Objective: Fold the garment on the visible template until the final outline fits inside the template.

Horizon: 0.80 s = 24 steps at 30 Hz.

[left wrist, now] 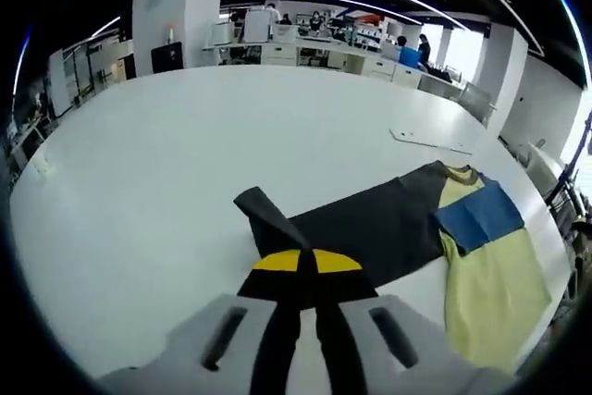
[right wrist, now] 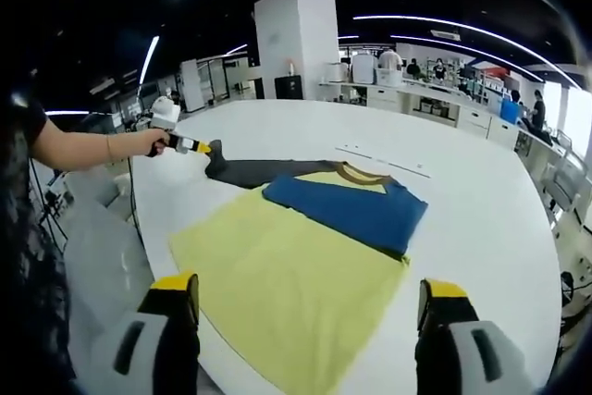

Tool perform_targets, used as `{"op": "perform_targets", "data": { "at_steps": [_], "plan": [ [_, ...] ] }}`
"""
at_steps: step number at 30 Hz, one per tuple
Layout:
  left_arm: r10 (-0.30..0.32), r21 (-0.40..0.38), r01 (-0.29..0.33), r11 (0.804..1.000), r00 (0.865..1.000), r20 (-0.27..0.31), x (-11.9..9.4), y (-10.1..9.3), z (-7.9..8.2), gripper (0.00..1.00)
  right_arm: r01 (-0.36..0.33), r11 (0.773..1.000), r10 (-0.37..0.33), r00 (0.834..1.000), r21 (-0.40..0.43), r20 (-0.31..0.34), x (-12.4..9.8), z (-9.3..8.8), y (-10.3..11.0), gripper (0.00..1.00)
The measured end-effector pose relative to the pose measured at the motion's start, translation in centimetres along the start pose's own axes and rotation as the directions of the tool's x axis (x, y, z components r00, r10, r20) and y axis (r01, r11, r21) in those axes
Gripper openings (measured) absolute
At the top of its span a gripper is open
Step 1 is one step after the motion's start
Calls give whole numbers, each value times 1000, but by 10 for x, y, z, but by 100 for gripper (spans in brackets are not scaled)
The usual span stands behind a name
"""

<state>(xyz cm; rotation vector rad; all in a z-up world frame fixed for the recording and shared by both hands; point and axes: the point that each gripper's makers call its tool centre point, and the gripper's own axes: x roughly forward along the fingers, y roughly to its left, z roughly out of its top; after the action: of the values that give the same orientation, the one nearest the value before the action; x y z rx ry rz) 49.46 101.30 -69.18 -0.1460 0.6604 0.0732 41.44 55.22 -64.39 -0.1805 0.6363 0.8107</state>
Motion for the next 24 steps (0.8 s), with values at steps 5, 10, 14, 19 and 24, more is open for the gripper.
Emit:
{"op": "perform_targets", "data": {
  "at_steps": [5,10,14,19,24],
  "plan": [
    [-29,22,29,999,1000,1,2,-14,5,0,-8,1000,7,1000,-6,-4,0,0,2,99],
    [-57,34,57,998,998,3,5,-29,9,0,-10,1000,10,1000,-12,-9,-1,-1,1,99],
    [-83,44,83,996,996,8,7,-43,15,0,-13,1000,12,1000,-17,-12,-1,-2,1,99],
    [-109,54,108,993,994,14,9,-58,22,0,-14,1000,14,1000,-18,-16,0,-3,0,99],
    [-138,64,136,989,990,16,12,-74,26,0,-19,1000,19,1000,-16,-11,0,-3,-1,99]
  ]
}}
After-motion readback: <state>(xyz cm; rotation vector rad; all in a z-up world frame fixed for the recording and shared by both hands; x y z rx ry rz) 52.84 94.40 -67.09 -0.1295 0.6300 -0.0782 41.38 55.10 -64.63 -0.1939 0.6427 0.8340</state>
